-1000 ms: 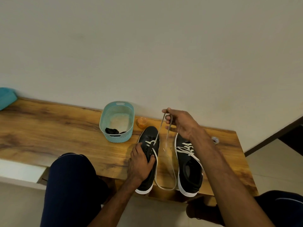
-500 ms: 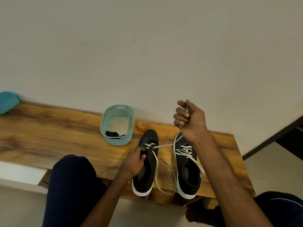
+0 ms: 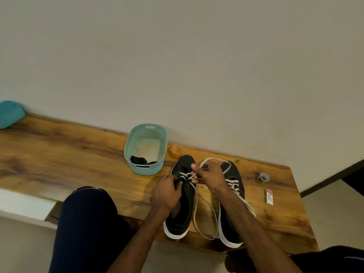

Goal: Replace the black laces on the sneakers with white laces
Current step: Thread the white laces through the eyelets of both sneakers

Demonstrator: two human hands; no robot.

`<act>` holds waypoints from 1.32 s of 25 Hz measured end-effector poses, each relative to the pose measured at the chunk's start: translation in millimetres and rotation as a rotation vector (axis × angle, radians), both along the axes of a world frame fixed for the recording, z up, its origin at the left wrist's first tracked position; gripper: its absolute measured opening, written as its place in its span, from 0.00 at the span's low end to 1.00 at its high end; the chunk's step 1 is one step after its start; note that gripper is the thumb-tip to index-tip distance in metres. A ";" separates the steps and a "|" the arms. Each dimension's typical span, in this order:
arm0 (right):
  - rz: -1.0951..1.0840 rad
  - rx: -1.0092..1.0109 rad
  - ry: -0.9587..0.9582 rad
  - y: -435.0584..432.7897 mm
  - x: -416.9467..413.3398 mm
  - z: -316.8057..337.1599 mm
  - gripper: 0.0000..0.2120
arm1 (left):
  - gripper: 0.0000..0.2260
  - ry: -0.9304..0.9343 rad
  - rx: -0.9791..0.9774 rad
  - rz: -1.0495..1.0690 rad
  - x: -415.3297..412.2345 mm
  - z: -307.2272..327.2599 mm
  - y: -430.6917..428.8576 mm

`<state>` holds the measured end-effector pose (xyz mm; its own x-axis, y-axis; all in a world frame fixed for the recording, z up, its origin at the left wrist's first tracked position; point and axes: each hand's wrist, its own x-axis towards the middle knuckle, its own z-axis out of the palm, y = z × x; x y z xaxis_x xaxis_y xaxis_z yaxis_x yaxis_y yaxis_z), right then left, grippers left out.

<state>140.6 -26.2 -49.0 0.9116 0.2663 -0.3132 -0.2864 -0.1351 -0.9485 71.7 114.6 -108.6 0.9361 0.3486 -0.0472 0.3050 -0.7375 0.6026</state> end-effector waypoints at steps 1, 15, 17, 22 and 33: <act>-0.013 -0.003 0.001 0.2 -0.6 -9.1 0.03 | 0.12 -0.010 0.015 0.011 0.3 -0.2 -0.5; -0.134 -0.245 -0.086 12.7 -8.5 -50.2 0.15 | 0.08 -0.004 -0.261 0.239 3.1 -6.7 1.0; -0.144 -0.304 -0.142 15.5 -9.8 -52.3 0.17 | 0.09 -0.003 -0.253 0.241 2.7 -5.6 -1.3; -0.143 -0.471 -0.219 33.8 -20.1 -58.1 0.16 | 0.09 -0.032 -0.263 0.225 1.0 -5.8 0.5; -0.245 -0.282 -0.115 25.0 -23.1 -76.6 0.10 | 0.02 -0.108 -0.454 0.194 11.4 -23.3 1.2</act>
